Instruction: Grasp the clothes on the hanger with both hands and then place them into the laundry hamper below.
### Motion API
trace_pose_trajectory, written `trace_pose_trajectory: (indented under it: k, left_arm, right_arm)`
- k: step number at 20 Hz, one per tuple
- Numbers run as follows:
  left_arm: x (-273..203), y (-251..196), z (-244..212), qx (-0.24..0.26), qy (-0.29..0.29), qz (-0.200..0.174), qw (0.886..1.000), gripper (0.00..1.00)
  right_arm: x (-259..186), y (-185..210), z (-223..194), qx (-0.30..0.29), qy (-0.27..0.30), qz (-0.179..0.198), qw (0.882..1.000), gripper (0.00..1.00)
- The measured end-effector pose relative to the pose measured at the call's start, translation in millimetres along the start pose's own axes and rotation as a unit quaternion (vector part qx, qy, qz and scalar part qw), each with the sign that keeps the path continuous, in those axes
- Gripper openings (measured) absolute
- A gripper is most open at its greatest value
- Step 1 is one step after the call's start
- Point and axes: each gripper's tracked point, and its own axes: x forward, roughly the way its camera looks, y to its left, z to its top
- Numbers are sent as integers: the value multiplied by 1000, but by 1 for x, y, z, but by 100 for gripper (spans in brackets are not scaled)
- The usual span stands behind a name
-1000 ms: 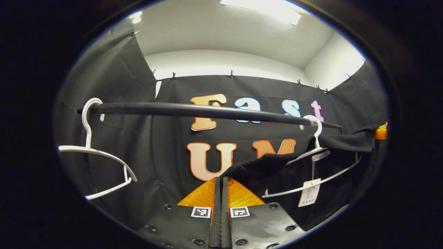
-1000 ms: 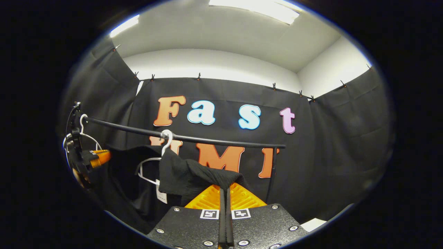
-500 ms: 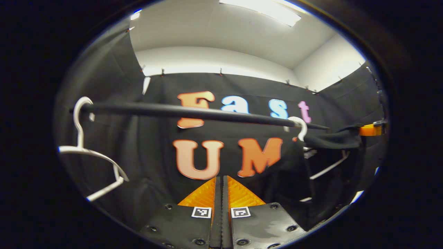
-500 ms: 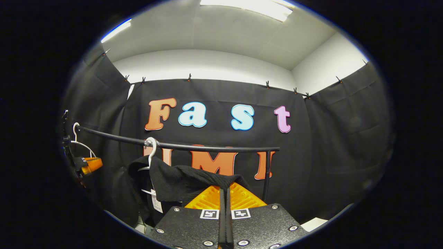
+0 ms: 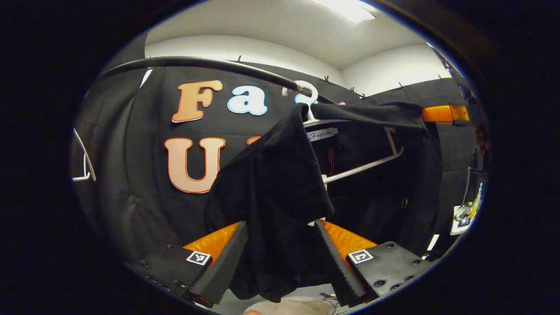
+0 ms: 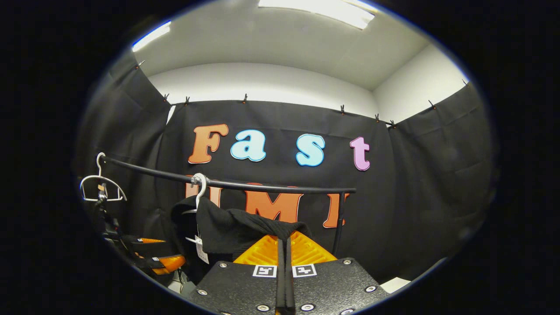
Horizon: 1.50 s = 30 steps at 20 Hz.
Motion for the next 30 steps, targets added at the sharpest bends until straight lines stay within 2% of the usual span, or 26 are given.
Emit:
trace_pose_trajectory:
  k: [1, 2, 7, 9, 12, 13, 14, 17, 18, 19, 20, 23, 26, 28, 30]
  left_arm:
    - [3, -3, -3, -2, 0, 0, 1000, 99]
    - [8, -3, -6, -4, 0, 3, 1000, 96]
    - [33, 15, -27, -29, 11, 36, 999, 94]
    - [39, 16, -30, -23, 18, 27, 999, 93]
    - [36, 54, -27, 3, 25, 87, 996, 30]
    - [34, 59, -20, 1, 16, 92, 996, 9]
    - [32, 66, -15, 4, 14, 102, 995, 6]
    - [16, 91, 18, 21, -14, 130, 991, 7]
    - [7, 109, 38, 32, -34, 156, 987, 9]
    - [0, 124, 59, 44, -52, 172, 983, 7]
    - [-5, 133, 77, 46, -64, 178, 981, 6]
    - [-17, 142, 116, 44, -79, 185, 979, 6]
    - [-13, 155, 148, 93, -96, 209, 969, 6]
    - [-4, 156, 153, 124, -88, 215, 965, 9]
    - [-2, 158, 151, 127, -84, 210, 966, 6]
  right_arm:
    - [-1, 0, 0, 0, 0, 2, 1000, 0]
    - [-2, 0, 1, 1, -1, 4, 1000, 0]
    - [-7, 3, 3, 4, -7, 12, 1000, 0]
    - [-7, 3, 4, 0, -8, 13, 1000, 0]
    - [-3, -1, 8, 0, -10, 11, 1000, 0]
    - [-2, -3, 8, -3, -13, 9, 1000, 0]
    - [2, -7, 10, -11, -16, 4, 1000, 0]
    - [14, -22, 11, -12, -18, -11, 1000, 0]
    - [20, -27, 10, -8, -17, -17, 1000, 5]
    - [24, -35, 10, -8, -18, -24, 1000, 6]
    - [27, -39, 9, -6, -19, -27, 999, 0]
    - [39, -43, 3, 6, -14, -22, 1000, 0]
    - [56, -47, -4, -3, -11, -16, 1000, 0]
    - [68, -54, -18, 6, 4, -10, 1000, 0]
    - [80, -58, -35, 37, 21, 3, 999, 0]
